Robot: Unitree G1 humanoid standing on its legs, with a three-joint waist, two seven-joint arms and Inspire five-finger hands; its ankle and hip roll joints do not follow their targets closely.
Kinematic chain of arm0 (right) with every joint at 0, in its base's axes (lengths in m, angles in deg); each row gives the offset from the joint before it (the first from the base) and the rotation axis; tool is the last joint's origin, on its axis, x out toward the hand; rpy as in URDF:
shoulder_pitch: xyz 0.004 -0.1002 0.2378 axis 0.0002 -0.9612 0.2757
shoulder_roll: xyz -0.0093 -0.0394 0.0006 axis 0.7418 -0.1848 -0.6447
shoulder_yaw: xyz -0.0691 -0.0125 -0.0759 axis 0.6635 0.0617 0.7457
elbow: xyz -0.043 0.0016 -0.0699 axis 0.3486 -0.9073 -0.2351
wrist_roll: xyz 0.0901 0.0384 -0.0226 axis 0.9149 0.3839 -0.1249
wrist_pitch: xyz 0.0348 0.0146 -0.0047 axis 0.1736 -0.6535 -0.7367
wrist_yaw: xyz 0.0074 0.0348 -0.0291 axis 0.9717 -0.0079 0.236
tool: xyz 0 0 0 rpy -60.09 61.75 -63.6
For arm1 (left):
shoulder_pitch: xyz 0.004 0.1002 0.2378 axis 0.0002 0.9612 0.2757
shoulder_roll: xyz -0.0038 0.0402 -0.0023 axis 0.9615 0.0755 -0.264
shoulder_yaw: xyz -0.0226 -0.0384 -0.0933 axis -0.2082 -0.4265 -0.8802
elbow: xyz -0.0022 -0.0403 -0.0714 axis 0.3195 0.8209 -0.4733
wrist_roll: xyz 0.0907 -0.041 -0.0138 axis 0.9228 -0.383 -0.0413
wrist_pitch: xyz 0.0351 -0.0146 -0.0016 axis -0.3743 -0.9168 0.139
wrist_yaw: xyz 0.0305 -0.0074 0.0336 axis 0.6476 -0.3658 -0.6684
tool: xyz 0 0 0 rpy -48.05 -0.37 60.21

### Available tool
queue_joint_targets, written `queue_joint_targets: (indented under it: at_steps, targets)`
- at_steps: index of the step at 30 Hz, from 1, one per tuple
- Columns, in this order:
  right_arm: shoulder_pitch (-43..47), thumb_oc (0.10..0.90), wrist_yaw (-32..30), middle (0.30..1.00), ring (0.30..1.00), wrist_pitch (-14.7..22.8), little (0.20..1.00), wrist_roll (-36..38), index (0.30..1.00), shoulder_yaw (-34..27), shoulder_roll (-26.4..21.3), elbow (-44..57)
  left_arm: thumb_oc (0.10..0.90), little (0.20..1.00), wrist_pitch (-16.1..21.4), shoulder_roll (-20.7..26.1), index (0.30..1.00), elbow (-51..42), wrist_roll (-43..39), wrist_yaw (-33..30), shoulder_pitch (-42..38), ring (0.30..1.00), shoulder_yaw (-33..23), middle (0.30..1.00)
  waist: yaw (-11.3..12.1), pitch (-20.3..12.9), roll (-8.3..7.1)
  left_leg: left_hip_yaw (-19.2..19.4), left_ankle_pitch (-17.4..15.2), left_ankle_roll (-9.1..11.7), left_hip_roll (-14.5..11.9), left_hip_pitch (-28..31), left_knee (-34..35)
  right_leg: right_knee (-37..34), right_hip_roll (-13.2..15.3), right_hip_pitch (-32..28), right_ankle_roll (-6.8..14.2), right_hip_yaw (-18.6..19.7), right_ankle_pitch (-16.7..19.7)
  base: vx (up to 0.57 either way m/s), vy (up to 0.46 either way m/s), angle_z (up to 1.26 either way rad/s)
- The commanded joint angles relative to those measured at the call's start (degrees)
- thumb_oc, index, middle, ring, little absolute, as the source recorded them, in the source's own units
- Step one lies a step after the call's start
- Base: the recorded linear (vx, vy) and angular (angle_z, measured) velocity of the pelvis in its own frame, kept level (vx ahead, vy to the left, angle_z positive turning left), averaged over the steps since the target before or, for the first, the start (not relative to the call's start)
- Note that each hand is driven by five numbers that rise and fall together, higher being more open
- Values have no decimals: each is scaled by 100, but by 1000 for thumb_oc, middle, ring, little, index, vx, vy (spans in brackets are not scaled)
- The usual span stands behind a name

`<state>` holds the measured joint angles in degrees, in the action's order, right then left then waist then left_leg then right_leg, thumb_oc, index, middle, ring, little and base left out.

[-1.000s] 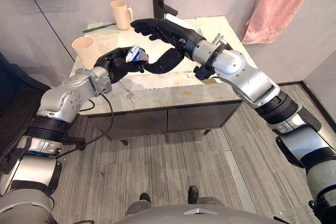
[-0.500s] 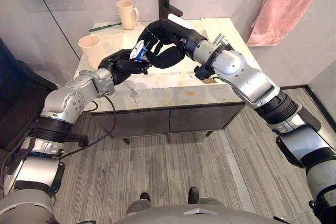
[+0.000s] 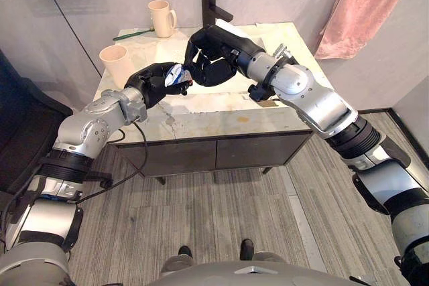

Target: Organize the bathroom.

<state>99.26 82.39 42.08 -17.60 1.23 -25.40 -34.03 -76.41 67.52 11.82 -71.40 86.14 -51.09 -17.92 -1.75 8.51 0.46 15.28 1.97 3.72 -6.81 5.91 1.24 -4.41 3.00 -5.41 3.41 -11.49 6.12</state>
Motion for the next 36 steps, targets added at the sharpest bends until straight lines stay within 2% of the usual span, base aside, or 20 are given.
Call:
queue_joint_targets:
  at_steps: [1,7,20,25,28,36]
  targets:
    - [382,800,-3,900,900,301,900,-87,900,-238,113,319,400,300,890,151,300,-380,-166,59,-434,300,-477,300,60,-627,27,-115,-43,136,-415,-182,-593,251,142,152,117,247,-907,0,0,0]
    - [378,800,145,900,900,301,900,-121,900,-157,-39,298,400,300,891,224,300,-385,-202,68,-408,300,-531,300,71,-618,13,-119,-20,135,-414,-182,-578,259,147,148,120,226,-906,0,0,0]
    - [406,800,117,900,900,306,900,238,900,-149,34,379,400,300,1000,230,300,-330,-171,104,-388,300,-497,300,98,-599,-7,-169,24,132,-418,-194,-570,259,134,127,108,220,-917,0,0,0]
    - [333,800,6,900,900,-106,900,1029,900,-119,267,317,400,300,1022,201,300,-273,-98,76,-453,300,-437,300,122,-595,-40,-184,12,120,-404,-192,-542,257,133,110,101,190,-922,13,5,0]
    - [215,800,-162,900,900,-185,900,1310,900,-98,545,166,400,300,1003,181,300,-270,-127,6,-555,300,-360,300,150,-582,-63,-209,31,121,-400,-195,-531,256,135,106,98,159,-912,0,0,0]
    - [268,800,-320,900,900,38,900,1270,900,-30,895,-218,400,300,904,145,300,-53,-123,5,-925,300,-136,300,219,-601,-102,-275,37,124,-404,-242,-552,235,129,85,95,85,-907,11,-12,3]
